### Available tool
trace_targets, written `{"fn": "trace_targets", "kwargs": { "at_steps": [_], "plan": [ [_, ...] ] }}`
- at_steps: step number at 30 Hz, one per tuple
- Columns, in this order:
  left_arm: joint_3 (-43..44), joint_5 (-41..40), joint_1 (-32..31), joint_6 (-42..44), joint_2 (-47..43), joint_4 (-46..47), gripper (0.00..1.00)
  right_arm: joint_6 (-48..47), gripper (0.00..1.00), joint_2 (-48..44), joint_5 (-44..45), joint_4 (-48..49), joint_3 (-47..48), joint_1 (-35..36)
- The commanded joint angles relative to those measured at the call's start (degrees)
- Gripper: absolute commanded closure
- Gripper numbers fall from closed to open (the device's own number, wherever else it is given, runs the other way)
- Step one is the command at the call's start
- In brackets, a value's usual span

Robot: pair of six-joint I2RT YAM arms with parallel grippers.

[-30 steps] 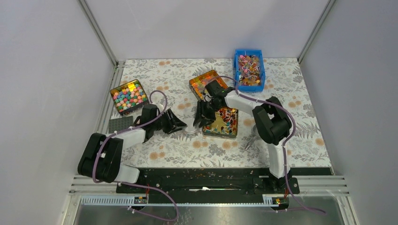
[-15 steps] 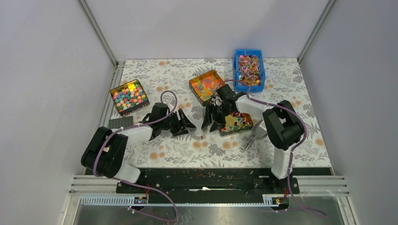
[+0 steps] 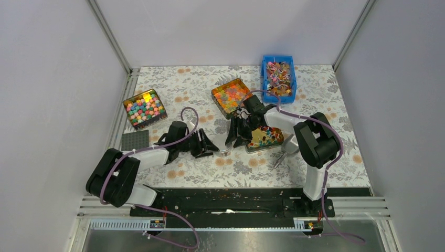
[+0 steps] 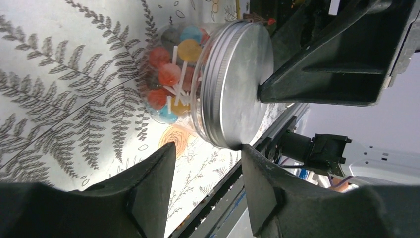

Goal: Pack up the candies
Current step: Pick up the packing bottle from the center of the board.

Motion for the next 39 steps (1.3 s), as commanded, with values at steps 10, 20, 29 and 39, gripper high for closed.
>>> {"fn": "trace_targets", "kwargs": {
  "at_steps": [10, 20, 29, 39],
  "plan": [
    [0.8, -2.89, -0.94, 3.29, 1.69, 3.02, 0.46, -1.82, 0.46, 2.1, 7.7, -4.71, -4.24, 0.5],
    [-0.27, -1.71, -2.51, 4.67, 9.28, 5.35, 0.8, -0.97, 0.61, 2.28, 7.27, -4.78, -4.68, 0.53],
    [3.13, -3.23, -2.97, 7.78, 8.98, 1.4, 0.68, -1.28, 0.75, 1.74, 6.39, -4.86, -6.89, 0.27],
    [6.73, -9.59, -2.82, 25.83, -11.41, -10.22, 0.15, -2.45, 0.32, -3.89, 5.31, -4.91, -3.54, 0.27]
  ]
}}
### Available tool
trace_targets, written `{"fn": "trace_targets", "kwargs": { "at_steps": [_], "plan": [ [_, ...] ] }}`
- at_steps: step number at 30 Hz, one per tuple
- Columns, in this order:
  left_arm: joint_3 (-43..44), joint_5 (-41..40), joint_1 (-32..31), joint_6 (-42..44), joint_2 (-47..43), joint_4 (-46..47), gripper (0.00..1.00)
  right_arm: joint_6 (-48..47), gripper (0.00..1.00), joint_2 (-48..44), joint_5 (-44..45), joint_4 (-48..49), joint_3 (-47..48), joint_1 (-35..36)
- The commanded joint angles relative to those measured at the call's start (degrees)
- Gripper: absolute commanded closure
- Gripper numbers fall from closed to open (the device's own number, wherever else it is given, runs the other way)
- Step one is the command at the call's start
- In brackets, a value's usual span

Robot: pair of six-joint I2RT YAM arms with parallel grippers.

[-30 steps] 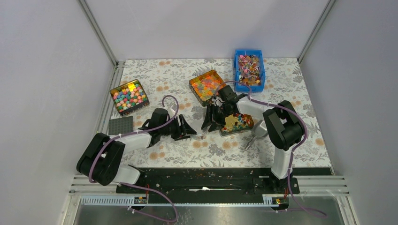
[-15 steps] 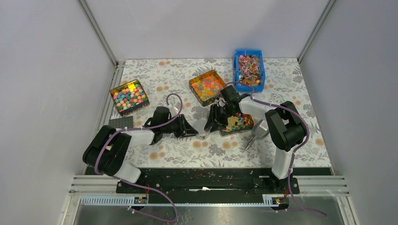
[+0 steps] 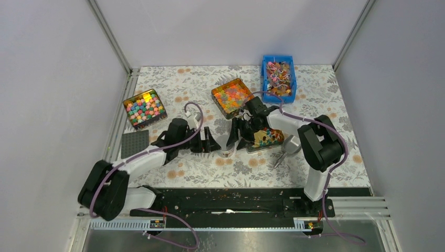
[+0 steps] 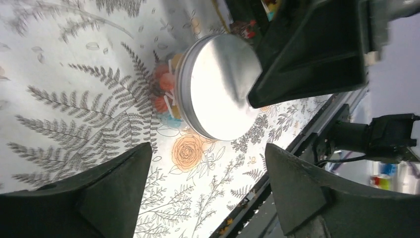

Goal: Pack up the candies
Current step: Pick up the packing bottle from the center of the board.

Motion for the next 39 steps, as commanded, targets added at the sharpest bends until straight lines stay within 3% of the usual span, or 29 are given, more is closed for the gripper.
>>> {"fn": "trace_targets", "kwargs": {
  "at_steps": [1, 5, 10, 15, 21, 26, 34, 39],
  "plan": [
    [3.91, -5.58, -0.01, 12.93, -9.56, -7.62, 0.13, -3.12, 0.28, -1.6, 5.82, -4.96, -0.12, 1.32],
    [5.38, -7.37, 0.17, 20.3, -16.01, -11.7, 0.11, -2.7, 0.18, -5.36, 6.27, -5.02, 0.32, 1.27],
    [1.81, -6.79, 0.24, 30.77, -23.8, -7.77, 0.07, -2.34, 0.12, -11.0, 7.76, -5.02, -0.08, 1.31],
    [-5.83, 2.81, 0.18, 40.85, -27.5, -0.56, 0.03, -2.96, 0.07, -17.29, 9.9, -4.99, -1.63, 1.32],
    [-14.14, 7.98, 0.01, 30.1, -23.91, 19.09, 0.01, -3.86, 0.03, -24.97, 13.74, -4.94, -4.24, 1.1],
    [-19.07, 5.01, -2.67, 20.38, -15.69, 33.7, 0.01, -3.66, 0.01, -28.21, 15.34, -5.0, -5.71, 0.73],
    [-19.34, -1.39, -8.35, 18.81, 1.28, 45.71, 0.01, -3.05, 0.0, -30.2, 15.87, -5.04, -7.15, 0.01],
    [-18.59, -9.03, -11.11, 19.89, 6.6, 47.75, 0.01, -2.61, 0.01, -32.71, 16.78, -5.1, -8.13, -0.5]
  ]
}}
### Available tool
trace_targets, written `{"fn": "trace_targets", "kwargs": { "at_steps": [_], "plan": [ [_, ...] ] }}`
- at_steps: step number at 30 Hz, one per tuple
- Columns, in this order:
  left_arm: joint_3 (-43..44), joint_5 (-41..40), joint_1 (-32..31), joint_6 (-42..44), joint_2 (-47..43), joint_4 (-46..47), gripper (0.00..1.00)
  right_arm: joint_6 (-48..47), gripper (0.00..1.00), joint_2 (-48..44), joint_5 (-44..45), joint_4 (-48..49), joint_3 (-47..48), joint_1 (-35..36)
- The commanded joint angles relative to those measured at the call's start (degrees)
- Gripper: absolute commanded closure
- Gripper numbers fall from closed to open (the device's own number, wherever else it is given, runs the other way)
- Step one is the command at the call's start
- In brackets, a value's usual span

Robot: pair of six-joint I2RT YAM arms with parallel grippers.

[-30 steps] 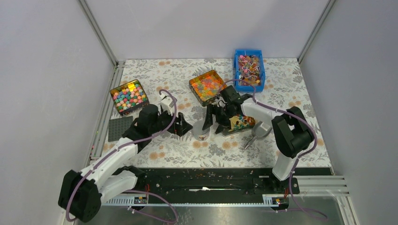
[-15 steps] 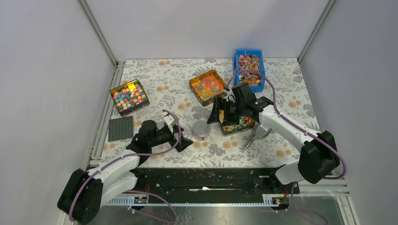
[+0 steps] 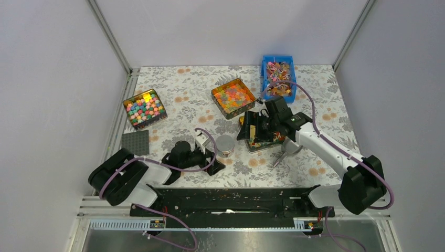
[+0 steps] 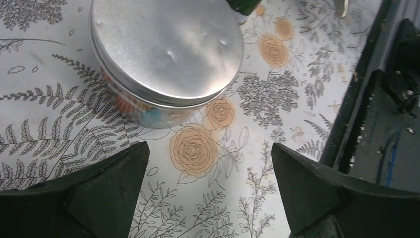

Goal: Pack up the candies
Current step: Pick up the packing bottle from the center of the board.

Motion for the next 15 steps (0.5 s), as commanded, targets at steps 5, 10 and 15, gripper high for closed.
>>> {"fn": "trace_targets", "kwargs": {
  "at_steps": [5, 10, 15],
  "plan": [
    [3.58, -9.88, -3.29, 5.47, 5.7, 6.31, 0.01, 0.03, 0.0, -7.05, 5.21, -0.16, -1.47, -1.16],
    [5.86, -11.13, -3.87, 6.98, 11.98, 10.3, 0.01, -0.78, 0.0, -9.35, 10.28, -3.65, -0.87, -1.34],
    [7.7, -12.4, -4.99, 8.43, 17.32, 14.96, 0.01, -1.17, 0.0, -11.39, 11.08, -5.38, -1.15, -1.34]
  ]
}}
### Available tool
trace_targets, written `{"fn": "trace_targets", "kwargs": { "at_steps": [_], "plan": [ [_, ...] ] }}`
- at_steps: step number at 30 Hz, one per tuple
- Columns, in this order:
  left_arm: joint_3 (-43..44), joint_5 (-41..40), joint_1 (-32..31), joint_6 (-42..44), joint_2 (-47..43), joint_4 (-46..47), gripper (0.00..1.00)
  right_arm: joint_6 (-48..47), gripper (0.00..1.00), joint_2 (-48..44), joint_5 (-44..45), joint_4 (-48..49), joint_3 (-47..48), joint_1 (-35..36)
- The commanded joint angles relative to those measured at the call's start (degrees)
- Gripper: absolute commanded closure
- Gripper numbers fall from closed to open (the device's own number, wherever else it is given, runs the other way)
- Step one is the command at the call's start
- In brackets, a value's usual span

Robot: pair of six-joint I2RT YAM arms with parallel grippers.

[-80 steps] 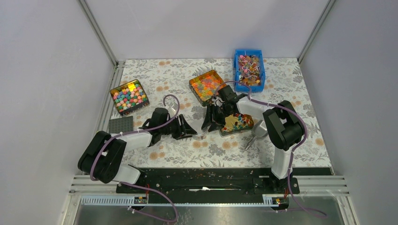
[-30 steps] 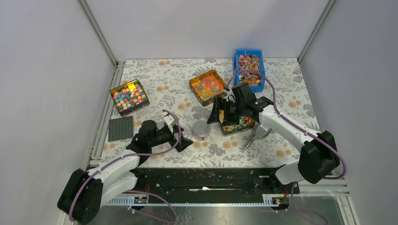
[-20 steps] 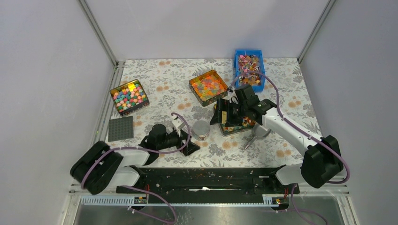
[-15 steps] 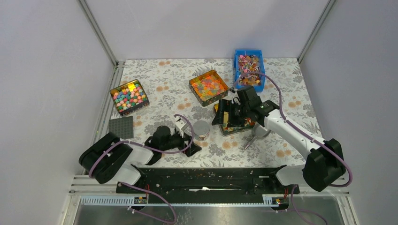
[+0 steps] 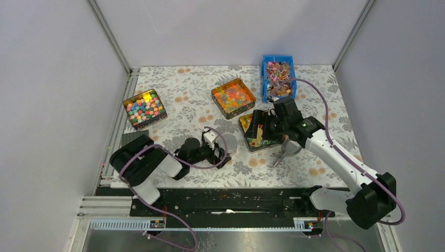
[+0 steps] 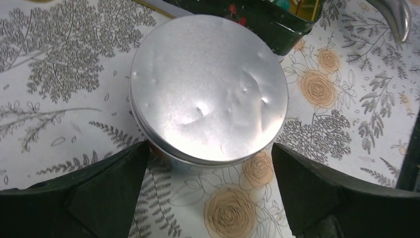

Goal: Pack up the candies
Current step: Pick up the packing bottle from the center of the board.

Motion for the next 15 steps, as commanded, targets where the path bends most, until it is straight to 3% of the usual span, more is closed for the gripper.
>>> {"fn": "trace_targets", "kwargs": {
  "at_steps": [1, 15],
  "plan": [
    [2.02, -2.33, -1.23, 2.96, 4.48, 5.64, 0.01, -0.88, 0.01, -3.11, 3.13, -2.11, -0.17, -0.36],
    [4.83, -0.78, -2.37, 6.02, 16.28, 17.87, 0.03, 0.81, 0.0, -10.13, 12.09, -2.15, -2.68, -0.4]
  ]
}}
